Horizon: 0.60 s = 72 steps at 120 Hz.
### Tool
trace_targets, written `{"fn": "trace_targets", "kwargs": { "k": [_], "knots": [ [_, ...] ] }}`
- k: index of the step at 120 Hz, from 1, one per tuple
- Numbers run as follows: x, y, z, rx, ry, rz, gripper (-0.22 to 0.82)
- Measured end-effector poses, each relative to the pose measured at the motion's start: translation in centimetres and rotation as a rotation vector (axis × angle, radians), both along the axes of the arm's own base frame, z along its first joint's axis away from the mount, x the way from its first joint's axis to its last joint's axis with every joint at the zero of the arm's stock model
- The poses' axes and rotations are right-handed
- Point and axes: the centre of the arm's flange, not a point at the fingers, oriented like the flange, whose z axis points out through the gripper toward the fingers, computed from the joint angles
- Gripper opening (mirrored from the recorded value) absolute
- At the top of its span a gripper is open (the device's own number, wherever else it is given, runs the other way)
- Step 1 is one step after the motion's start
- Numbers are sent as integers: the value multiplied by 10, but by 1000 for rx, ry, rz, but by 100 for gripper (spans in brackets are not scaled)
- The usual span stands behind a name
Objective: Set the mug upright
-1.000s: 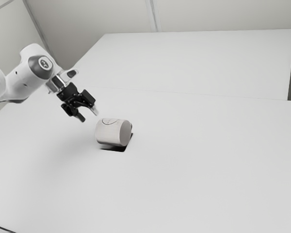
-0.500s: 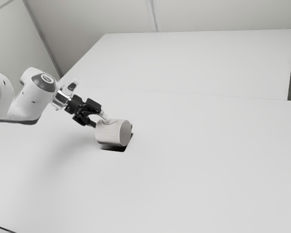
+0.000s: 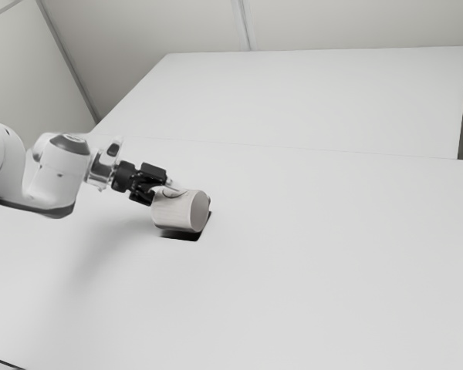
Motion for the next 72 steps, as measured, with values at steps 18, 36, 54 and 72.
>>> {"fn": "trace_targets", "kwargs": {
  "k": [18, 36, 54, 72],
  "knots": [
    [-1, -3, -1, -22, -36, -8, 27],
    [0, -6, 4, -22, -73, -27, 5],
    [1, -10, 16, -12, -115, -49, -7],
    [-4, -16, 33, 3, -154, -66, -13]
  ]
}}
